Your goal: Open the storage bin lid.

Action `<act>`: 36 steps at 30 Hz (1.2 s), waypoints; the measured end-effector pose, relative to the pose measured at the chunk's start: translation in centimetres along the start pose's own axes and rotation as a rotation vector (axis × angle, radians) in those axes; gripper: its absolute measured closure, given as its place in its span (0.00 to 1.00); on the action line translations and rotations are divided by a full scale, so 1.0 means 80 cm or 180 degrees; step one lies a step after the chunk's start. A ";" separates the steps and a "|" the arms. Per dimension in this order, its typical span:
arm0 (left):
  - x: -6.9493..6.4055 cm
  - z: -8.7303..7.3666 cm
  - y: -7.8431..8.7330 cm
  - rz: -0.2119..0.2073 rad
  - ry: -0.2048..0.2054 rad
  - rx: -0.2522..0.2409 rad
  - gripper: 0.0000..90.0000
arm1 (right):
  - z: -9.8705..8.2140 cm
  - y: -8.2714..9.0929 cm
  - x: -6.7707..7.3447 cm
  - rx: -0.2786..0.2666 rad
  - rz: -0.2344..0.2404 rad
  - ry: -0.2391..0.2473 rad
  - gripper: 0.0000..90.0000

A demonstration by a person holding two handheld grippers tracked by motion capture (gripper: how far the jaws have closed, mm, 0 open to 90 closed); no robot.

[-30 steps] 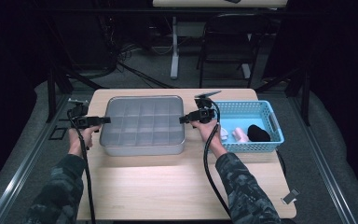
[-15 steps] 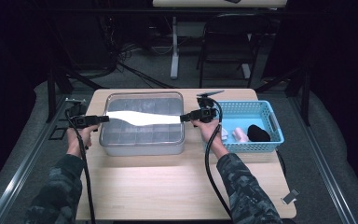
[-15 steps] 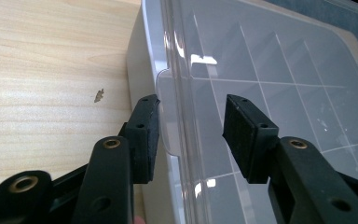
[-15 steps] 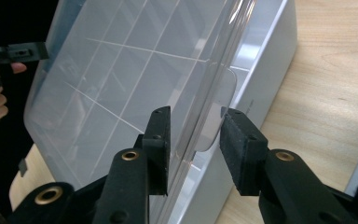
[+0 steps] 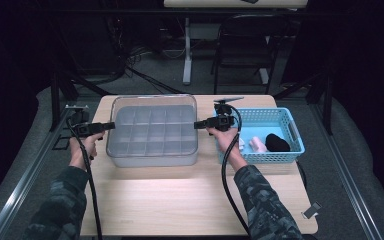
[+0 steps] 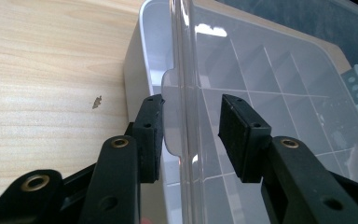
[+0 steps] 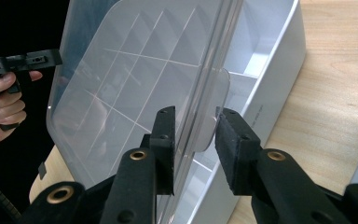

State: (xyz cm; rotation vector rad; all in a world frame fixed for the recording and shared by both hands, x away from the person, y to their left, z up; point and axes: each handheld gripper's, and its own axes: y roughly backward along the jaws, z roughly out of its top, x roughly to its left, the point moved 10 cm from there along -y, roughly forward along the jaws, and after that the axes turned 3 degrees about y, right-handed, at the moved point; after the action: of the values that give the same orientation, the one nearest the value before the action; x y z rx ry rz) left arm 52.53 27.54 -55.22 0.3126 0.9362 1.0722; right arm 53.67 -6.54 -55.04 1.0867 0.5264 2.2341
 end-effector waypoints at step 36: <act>-0.030 0.017 0.043 -0.0110 -0.0139 -0.0339 0.73 | 0.010 0.029 0.020 -0.0218 0.0189 0.0008 0.82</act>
State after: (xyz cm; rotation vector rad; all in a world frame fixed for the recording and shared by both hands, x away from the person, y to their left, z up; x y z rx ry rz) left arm 51.16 27.40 -51.05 0.2304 0.8396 1.0753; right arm 52.74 -7.15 -52.30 1.0777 0.4204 2.2877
